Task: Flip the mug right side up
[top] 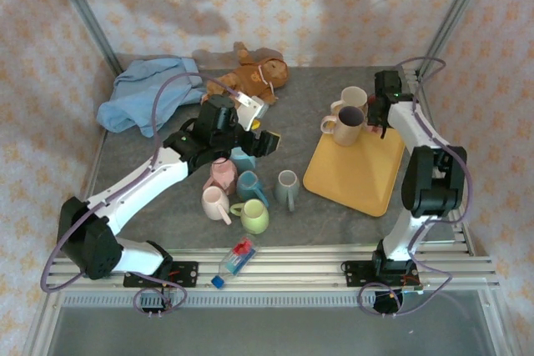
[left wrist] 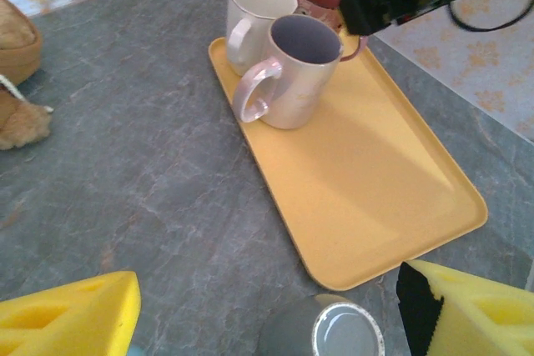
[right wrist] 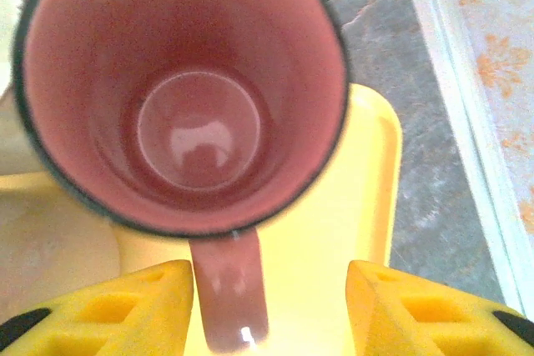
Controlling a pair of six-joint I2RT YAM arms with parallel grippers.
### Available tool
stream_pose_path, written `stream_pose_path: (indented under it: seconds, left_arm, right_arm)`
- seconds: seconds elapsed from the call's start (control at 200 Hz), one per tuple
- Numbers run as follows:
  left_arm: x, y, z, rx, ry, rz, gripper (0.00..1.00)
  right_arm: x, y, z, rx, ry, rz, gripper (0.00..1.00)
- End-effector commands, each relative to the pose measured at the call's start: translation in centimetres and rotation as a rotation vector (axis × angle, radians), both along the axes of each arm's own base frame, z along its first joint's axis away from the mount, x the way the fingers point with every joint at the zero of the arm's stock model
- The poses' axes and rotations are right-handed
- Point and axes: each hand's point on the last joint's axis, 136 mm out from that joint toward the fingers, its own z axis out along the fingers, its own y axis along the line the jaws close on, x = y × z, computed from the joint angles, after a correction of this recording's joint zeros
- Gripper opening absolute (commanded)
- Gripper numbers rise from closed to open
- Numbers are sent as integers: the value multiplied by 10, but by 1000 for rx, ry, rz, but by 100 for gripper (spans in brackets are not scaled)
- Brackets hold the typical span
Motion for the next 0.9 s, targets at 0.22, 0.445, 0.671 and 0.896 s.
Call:
stream_pose_path:
  seconds: [0.22, 0.445, 0.671, 0.896]
  left_arm:
    - [-28, 5, -2, 97, 85, 147, 82]
    - [-47, 4, -10, -27, 263, 337, 79]
    - [-69, 2, -33, -22, 412, 543, 68]
    - [-91, -27, -49, 124, 406, 587, 60]
  right_arm:
    - [-74, 37, 71, 248, -170, 15, 51]
    - [-116, 67, 77, 389, -126, 23, 49]
    - [-141, 102, 61, 544, -28, -1, 49]
    - [-178, 120, 43, 640, 63, -4, 48]
